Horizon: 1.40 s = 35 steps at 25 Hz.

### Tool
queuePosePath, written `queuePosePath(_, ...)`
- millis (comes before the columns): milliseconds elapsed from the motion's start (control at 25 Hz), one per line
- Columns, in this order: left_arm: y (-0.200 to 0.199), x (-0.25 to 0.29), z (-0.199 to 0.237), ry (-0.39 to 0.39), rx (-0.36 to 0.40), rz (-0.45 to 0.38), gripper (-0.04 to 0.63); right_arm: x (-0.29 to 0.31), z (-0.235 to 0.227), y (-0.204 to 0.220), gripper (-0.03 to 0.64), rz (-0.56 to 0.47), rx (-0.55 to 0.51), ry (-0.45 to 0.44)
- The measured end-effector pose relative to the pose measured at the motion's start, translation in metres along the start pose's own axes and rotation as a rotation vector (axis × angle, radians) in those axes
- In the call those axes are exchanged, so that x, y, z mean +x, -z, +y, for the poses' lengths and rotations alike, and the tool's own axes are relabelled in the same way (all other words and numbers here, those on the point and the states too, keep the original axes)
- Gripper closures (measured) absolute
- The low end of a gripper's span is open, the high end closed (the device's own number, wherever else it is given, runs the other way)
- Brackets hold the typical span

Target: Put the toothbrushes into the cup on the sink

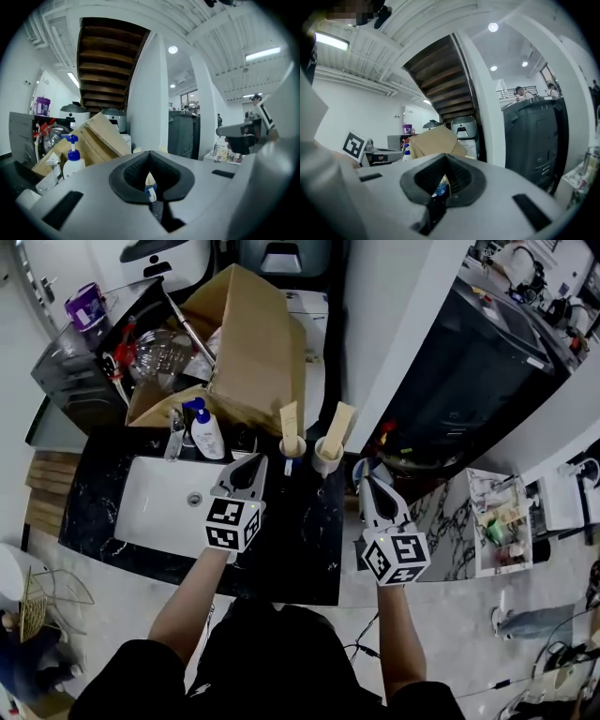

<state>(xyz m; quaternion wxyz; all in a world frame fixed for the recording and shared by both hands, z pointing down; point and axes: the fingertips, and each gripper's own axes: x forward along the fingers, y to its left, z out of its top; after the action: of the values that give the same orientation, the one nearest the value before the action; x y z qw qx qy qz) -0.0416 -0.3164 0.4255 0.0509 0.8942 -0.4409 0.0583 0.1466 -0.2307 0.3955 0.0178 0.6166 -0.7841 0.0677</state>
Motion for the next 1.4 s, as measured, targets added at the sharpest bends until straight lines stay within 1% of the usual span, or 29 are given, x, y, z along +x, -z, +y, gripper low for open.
queuePosePath(80, -0.005, -0.012, -0.006, -0.019, 0.028, -0.011, 0.594, -0.01, -0.002, -0.004, 0.615, -0.009, -0.006, -0.013)
queuePosePath(160, -0.01, -0.023, -0.012, -0.036, 0.04, -0.025, 0.592, -0.019, -0.005, -0.006, 0.615, -0.012, -0.009, -0.022)
queuePosePath(440, -0.011, -0.064, -0.032, -0.083, 0.017, -0.05, 0.594, -0.05, -0.007, -0.007, 0.615, -0.021, -0.029, -0.081)
queuePosePath(560, -0.006, -0.079, -0.037, -0.112, 0.016, -0.056, 0.594, -0.063, -0.012, -0.009, 0.615, -0.037, -0.028, -0.084)
queuePosePath(680, -0.007, -0.091, -0.044, -0.122, 0.028, -0.064, 0.594, -0.076, -0.016, -0.012, 0.615, -0.051, -0.019, -0.082)
queuePosePath(840, -0.017, -0.105, -0.055, -0.121, 0.025, -0.094, 0.594, -0.091, -0.019, -0.015, 0.615, -0.062, -0.005, -0.082)
queuePosePath(1160, -0.038, -0.112, -0.066, -0.137, 0.055, -0.158, 0.594, -0.101, -0.014, -0.024, 0.615, -0.08, -0.006, -0.108)
queuePosePath(1400, -0.039, -0.107, -0.075, -0.103, 0.036, -0.162, 0.594, -0.098, -0.016, -0.027, 0.615, -0.089, -0.009, -0.121)
